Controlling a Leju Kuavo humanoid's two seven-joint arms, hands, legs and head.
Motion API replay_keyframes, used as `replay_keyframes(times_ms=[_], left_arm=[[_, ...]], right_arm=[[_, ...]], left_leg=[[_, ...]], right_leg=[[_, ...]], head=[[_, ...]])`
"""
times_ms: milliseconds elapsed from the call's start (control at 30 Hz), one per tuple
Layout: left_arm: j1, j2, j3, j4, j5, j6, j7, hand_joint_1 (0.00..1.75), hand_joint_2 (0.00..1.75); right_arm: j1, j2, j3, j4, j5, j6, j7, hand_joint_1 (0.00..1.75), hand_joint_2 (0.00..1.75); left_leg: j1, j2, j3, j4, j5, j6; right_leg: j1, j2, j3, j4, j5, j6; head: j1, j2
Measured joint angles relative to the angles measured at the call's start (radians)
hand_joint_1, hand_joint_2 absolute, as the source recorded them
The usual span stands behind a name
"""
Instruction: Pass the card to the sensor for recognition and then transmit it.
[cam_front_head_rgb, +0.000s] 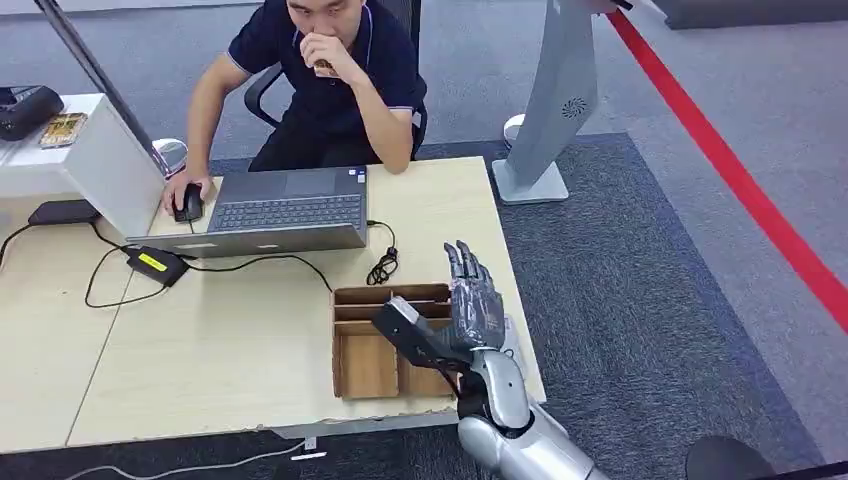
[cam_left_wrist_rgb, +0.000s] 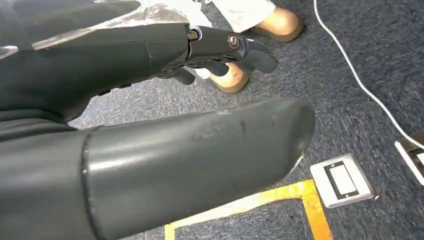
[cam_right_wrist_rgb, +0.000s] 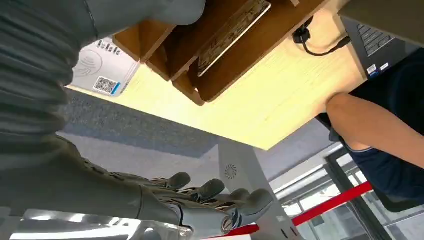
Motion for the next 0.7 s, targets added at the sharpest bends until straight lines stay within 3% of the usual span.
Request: replay_keyframes(times_ms=[700], left_arm=[[0.000, 0.000, -0.004, 0.000, -0.004, 0.000, -0.008, 0.00, 0.00]], right_arm=[[-0.030, 0.004, 0.013, 0.021, -0.006, 0.004, 0.000, 0.00, 1.75]], left_leg=[[0.000, 0.000, 0.000, 0.000, 0.000, 0.000]], right_leg=[[0.000, 0.000, 0.000, 0.000, 0.000, 0.000]], head=[[0.000, 0.000]])
